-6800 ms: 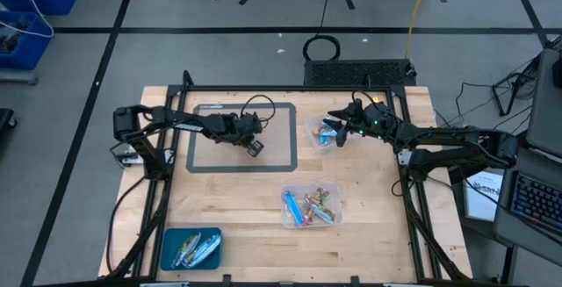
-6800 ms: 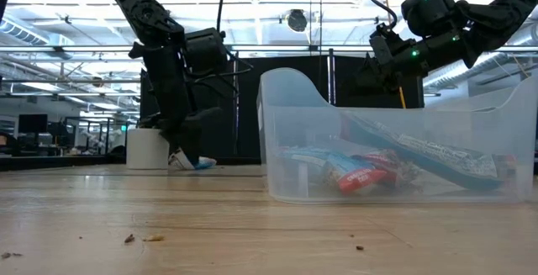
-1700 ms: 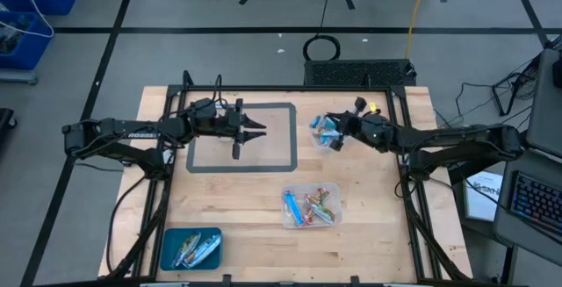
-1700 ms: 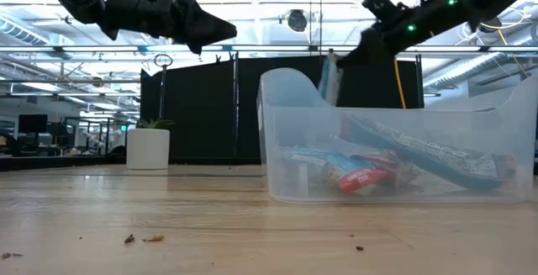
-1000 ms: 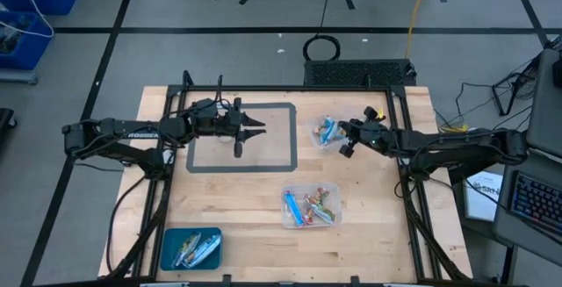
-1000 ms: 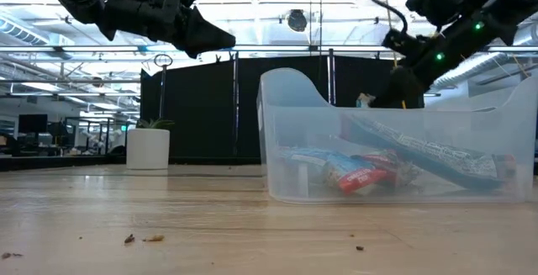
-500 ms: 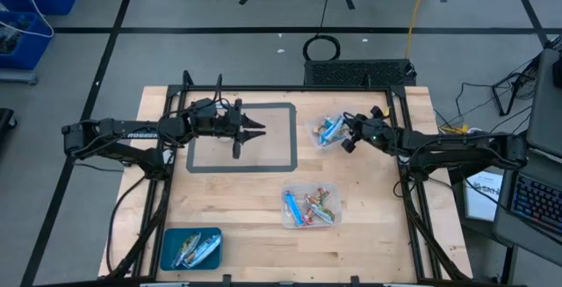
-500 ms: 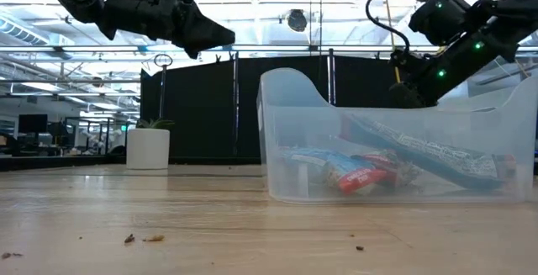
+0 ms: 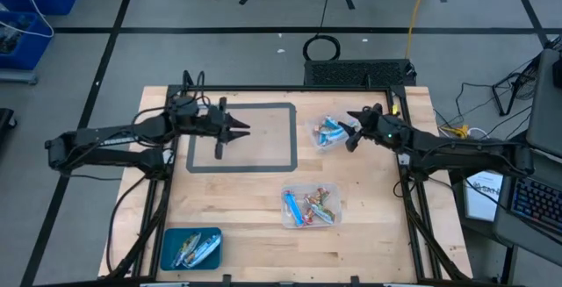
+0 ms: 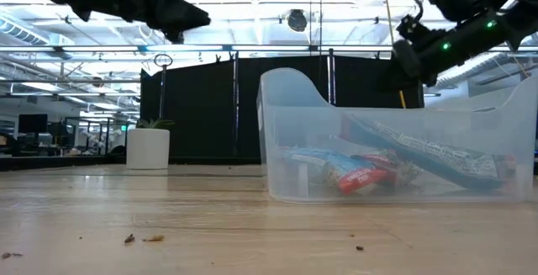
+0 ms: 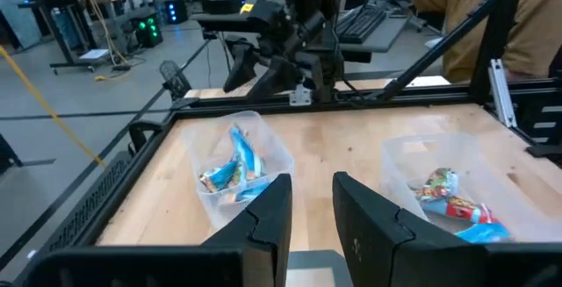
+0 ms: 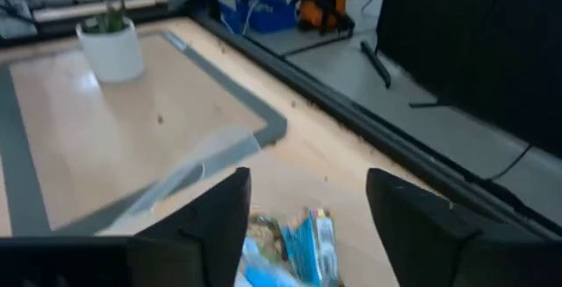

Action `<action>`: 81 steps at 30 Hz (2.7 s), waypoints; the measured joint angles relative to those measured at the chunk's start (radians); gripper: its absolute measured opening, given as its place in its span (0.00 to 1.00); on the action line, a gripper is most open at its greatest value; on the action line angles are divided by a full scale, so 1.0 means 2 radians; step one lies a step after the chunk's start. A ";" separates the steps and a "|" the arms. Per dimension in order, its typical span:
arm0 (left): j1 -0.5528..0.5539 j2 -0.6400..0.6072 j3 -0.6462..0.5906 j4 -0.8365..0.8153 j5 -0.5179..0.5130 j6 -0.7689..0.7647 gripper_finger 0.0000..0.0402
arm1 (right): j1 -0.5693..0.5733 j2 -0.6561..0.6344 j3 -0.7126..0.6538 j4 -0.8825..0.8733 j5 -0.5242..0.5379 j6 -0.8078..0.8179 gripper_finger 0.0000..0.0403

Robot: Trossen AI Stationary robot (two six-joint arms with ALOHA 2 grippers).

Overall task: Pick and place Granola Bars by type
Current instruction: Return to Home Position

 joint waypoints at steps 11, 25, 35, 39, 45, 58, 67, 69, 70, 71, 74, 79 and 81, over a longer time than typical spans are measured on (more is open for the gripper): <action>0.000 -0.118 -0.090 -0.010 0.004 0.003 0.23 | 0.000 -0.092 0.000 -0.009 -0.090 -0.048 0.61; 0.009 -0.337 -0.252 0.021 -0.054 -0.079 0.23 | 0.000 -0.284 -0.048 -0.057 -0.116 -0.043 0.57; 0.006 -0.373 -0.253 -0.028 -0.066 -0.069 0.23 | 0.000 -0.395 -0.131 -0.043 -0.114 -0.045 0.56; -0.002 -0.380 -0.253 -0.044 -0.086 -0.060 0.23 | 0.000 -0.396 -0.141 -0.043 -0.114 -0.052 0.56; -0.015 -0.388 -0.253 -0.067 -0.118 -0.057 0.23 | 0.000 -0.396 -0.148 -0.038 -0.115 -0.055 0.56; -0.021 -0.391 -0.253 -0.059 -0.117 -0.059 0.23 | 0.000 -0.396 -0.149 -0.043 -0.116 -0.077 0.56; -0.021 -0.391 -0.253 -0.058 -0.117 -0.059 0.23 | 0.000 -0.392 -0.150 -0.042 -0.116 -0.062 0.56; -0.021 -0.391 -0.253 -0.058 -0.117 -0.057 0.23 | 0.000 -0.392 -0.150 -0.042 -0.116 -0.065 0.56; -0.021 -0.391 -0.253 -0.058 -0.117 -0.057 0.23 | 0.000 -0.392 -0.150 -0.042 -0.116 -0.066 0.56; -0.021 -0.391 -0.253 -0.058 -0.117 -0.057 0.23 | 0.000 -0.392 -0.150 -0.042 -0.116 -0.065 0.56; -0.021 -0.391 -0.253 -0.058 -0.117 -0.057 0.23 | 0.000 -0.392 -0.150 -0.042 -0.116 -0.060 0.56; -0.021 -0.391 -0.253 -0.058 -0.116 -0.057 0.23 | 0.000 -0.392 -0.150 -0.042 -0.116 -0.061 0.56; -0.021 -0.391 -0.253 -0.058 -0.116 -0.057 0.23 | 0.000 -0.392 -0.150 -0.042 -0.116 -0.061 0.56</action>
